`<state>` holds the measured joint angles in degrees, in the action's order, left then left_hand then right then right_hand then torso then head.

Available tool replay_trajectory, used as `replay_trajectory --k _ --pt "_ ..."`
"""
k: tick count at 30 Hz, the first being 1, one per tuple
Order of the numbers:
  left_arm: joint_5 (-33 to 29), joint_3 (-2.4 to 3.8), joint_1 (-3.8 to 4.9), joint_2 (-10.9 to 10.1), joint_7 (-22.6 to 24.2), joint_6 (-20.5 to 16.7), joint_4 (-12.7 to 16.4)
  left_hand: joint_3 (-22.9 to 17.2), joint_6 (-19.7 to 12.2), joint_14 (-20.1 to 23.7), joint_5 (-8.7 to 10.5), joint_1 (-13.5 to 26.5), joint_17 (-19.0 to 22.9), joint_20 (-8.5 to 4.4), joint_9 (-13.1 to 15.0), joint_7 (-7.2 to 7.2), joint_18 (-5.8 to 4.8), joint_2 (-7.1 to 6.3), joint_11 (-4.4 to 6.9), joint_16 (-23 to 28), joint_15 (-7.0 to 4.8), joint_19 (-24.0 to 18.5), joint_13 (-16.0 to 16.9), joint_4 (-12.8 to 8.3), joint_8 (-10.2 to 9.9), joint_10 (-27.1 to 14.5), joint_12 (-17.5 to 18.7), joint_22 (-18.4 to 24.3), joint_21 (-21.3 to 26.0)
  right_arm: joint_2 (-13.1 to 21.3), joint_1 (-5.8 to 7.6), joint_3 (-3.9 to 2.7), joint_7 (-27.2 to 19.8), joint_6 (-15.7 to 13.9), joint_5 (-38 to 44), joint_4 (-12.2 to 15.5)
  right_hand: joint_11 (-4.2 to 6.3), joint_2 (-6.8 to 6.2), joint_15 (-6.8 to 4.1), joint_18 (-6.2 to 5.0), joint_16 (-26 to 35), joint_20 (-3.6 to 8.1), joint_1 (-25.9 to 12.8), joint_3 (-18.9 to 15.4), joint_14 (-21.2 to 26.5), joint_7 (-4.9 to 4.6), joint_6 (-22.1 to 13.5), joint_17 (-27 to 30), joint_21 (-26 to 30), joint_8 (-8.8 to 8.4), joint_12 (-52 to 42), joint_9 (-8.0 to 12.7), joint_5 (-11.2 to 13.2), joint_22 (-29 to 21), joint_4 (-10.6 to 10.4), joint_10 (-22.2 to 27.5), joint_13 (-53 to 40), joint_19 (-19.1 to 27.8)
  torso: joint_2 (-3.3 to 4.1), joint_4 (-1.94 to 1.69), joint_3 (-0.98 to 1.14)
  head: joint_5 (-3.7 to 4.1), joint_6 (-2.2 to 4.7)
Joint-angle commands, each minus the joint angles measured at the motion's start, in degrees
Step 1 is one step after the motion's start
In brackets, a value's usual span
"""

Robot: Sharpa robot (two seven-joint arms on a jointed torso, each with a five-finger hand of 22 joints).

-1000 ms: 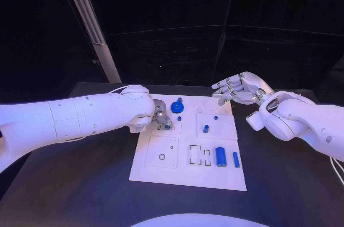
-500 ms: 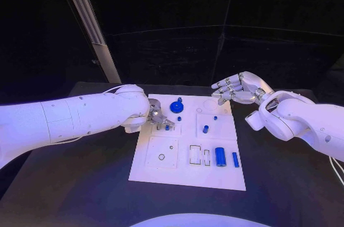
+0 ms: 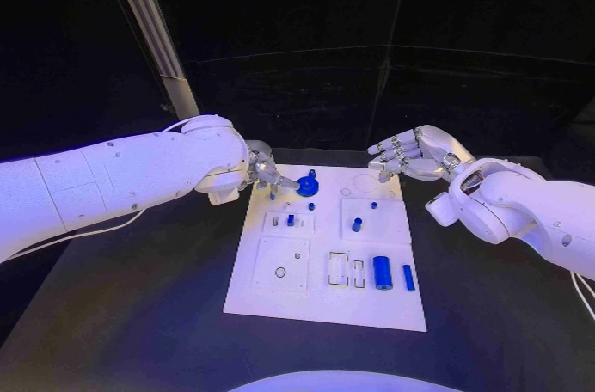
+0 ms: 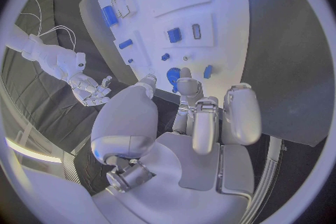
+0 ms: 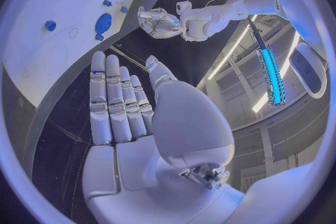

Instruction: Assemble the parts on the task board

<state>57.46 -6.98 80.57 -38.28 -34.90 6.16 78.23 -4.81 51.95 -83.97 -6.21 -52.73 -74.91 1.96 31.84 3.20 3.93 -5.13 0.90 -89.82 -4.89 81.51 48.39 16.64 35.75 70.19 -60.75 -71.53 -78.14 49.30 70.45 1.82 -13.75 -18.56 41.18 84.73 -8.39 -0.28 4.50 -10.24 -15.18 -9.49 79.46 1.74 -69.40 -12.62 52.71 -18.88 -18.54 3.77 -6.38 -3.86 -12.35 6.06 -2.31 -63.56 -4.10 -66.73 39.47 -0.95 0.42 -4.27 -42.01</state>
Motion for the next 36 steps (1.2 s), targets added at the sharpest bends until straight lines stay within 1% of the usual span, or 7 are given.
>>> replay_trajectory --k 1,7,12,21,26,29,36 --pt "0.26 0.27 0.51 0.8 -0.95 4.27 -2.53 0.97 -0.84 -6.03 -0.13 -1.65 -15.09 0.16 -0.91 0.29 0.31 0.25 -0.31 -0.18 0.76 -0.62 -0.71 -0.12 -1.02 -0.74 0.74 0.47 0.69 -0.13 0.1 -0.03 -0.46 0.6 0.07 -0.15 -0.08 -0.06 -0.11 -0.13 -0.37 -0.39 -0.59 -0.38 0.46 -0.04 -0.42 0.08 0.38 0.25 -0.26 -0.03 -0.28 -0.1 0.1 0.37 0.09 -0.09 0.01 -0.08 0.03 -0.08 -0.04" --pt "0.78 0.42 0.87 4.24 -1.08 8.91 -10.18 2.23 -1.11 -6.03 -0.18 -4.44 -15.09 0.58 -2.45 0.79 0.48 1.14 -0.76 -0.18 1.18 -1.0 -1.62 -0.17 -2.33 -1.56 1.28 1.14 1.31 -0.4 0.09 -0.03 -0.46 0.78 0.07 -0.34 -0.07 0.0 -0.13 -0.14 -0.41 -0.39 -0.51 -0.34 0.46 -0.03 -0.43 0.11 0.42 0.25 -0.31 -0.04 -0.32 -0.12 0.14 0.39 0.11 -0.11 0.06 0.08 0.06 -0.51 0.5" --pt "2.66 0.37 0.63 6.97 0.1 10.74 -15.25 2.76 -1.05 -6.03 -0.19 -5.15 -15.09 0.7 -3.04 0.91 0.52 1.7 -0.88 -0.18 1.28 -1.08 -1.99 -0.14 -2.72 -1.87 1.47 1.29 1.48 -0.54 0.09 -0.03 -0.47 0.82 0.07 -0.41 -0.06 0.03 -0.14 -0.15 -0.44 -0.38 -0.45 -0.31 0.47 -0.03 -0.44 0.14 0.45 0.26 -0.35 -0.04 -0.34 -0.13 0.18 0.4 0.12 -0.13 0.06 0.15 0.04 -0.68 0.73" --pt "7.13 0.25 -1.09 11.19 2.64 12.48 -22.67 3.37 -0.06 -6.03 -0.31 -7.43 -15.09 0.82 -4.01 0.83 0.48 3.03 -0.85 -0.18 1.33 -0.93 -1.86 -0.33 -2.9 -1.85 1.14 0.97 1.38 -0.77 0.09 -0.03 -0.57 0.82 0.07 -0.46 -0.06 0.07 -0.15 -0.16 -0.47 -0.38 -0.36 -0.26 0.48 -0.02 -0.45 0.17 0.48 0.27 -0.4 -0.04 -0.37 -0.15 0.24 0.43 0.13 -0.15 0.05 0.07 0.06 -0.79 0.71" --pt "8.25 0.24 -1.95 12.42 3.59 12.62 -24.59 3.43 0.13 -6.03 -0.31 -7.74 -15.09 0.82 -4.12 0.79 0.46 3.17 -0.82 -0.18 1.31 -0.86 -1.73 -0.34 -2.86 -1.75 1.0 0.83 1.31 -0.86 0.09 -0.03 -0.61 0.86 0.07 -0.5 -0.05 0.09 -0.16 -0.17 -0.48 -0.37 -0.31 -0.24 0.49 -0.02 -0.45 0.18 0.5 0.27 -0.42 -0.04 -0.37 -0.16 0.28 0.45 0.14 -0.17 0.08 0.08 0.01 -0.8 0.5" --pt "8.43 0.24 -2.13 12.67 3.94 12.64 -24.82 3.45 0.2 -6.03 -0.31 -7.8 -15.09 0.81 -4.14 0.77 0.44 3.2 -0.81 -0.18 1.3 -0.81 -1.62 -0.33 -2.84 -1.68 0.91 0.74 1.25 -0.87 0.09 -0.03 -0.61 0.84 0.07 -0.52 -0.05 0.09 -0.16 -0.17 -0.48 -0.37 -0.31 -0.24 0.49 -0.02 -0.45 0.18 0.5 0.27 -0.42 -0.04 -0.37 -0.16 0.28 0.45 0.14 -0.17 0.03 0.06 0.11 -0.85 0.34" --pt "8.58 0.24 -2.35 13.05 4.91 12.64 -24.8 3.55 0.51 -6.03 -0.31 -7.99 -15.09 0.79 -4.22 0.69 0.41 3.43 -0.75 -0.18 1.26 -0.73 -1.44 -0.26 -2.73 -1.53 0.72 0.58 1.15 -1.01 0.09 -0.03 -0.61 0.86 0.07 -0.58 -0.05 0.12 -0.17 -0.18 -0.52 -0.36 -0.2 -0.19 0.52 -0.02 -0.46 0.22 0.54 0.28 -0.48 -0.04 -0.39 -0.19 0.35 0.48 0.16 -0.19 0.02 0.06 0.06 -0.84 0.39"
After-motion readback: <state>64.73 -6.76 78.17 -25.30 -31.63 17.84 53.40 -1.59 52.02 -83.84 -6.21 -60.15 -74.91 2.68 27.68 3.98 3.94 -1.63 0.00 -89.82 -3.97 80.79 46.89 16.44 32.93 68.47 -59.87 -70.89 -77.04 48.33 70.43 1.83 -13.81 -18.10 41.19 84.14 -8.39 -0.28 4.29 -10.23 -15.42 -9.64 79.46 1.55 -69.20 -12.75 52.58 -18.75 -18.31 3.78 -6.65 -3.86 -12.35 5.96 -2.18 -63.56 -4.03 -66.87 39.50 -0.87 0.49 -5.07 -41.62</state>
